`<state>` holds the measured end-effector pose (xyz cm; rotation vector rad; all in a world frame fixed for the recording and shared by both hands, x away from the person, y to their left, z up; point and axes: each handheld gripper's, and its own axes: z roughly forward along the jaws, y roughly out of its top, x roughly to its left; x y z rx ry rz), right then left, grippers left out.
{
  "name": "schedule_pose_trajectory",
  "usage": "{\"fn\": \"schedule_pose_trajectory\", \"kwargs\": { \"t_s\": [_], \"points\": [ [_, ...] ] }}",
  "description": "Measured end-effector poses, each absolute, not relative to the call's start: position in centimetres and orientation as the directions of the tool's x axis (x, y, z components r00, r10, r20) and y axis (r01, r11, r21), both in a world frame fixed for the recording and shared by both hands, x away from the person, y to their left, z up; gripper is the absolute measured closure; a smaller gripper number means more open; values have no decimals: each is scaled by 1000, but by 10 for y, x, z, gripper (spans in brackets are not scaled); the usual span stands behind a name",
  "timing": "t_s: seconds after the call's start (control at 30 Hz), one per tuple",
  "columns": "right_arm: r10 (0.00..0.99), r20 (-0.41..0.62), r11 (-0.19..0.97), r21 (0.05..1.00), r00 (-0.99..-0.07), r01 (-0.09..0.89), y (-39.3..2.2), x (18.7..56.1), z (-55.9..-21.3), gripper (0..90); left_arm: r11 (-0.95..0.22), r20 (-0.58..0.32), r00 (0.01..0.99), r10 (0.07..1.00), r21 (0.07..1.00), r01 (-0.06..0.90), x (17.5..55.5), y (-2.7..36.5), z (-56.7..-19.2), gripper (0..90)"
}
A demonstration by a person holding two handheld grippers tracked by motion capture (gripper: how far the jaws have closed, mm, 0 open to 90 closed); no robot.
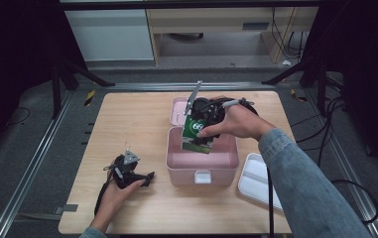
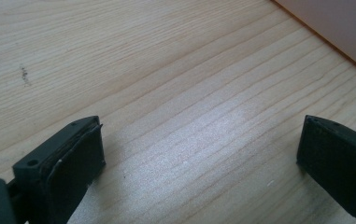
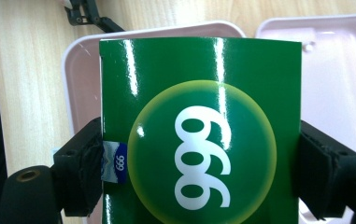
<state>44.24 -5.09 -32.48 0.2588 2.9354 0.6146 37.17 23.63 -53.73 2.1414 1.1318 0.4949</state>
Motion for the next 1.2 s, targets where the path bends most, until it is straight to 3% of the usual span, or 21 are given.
{"fn": "schedule_pose_trajectory", "kwargs": {
  "t_s": [0.63, 1.2],
  "points": [
    [94, -82, 934, 352, -992, 60, -10, 442, -354, 175, -410, 26, 554, 832, 701, 583, 372, 236, -537, 0],
    [56, -78, 947, 321, -995, 28, 1, 445, -377, 174, -411, 28, 554, 832, 701, 582, 372, 236, -537, 0]
  ]
}}
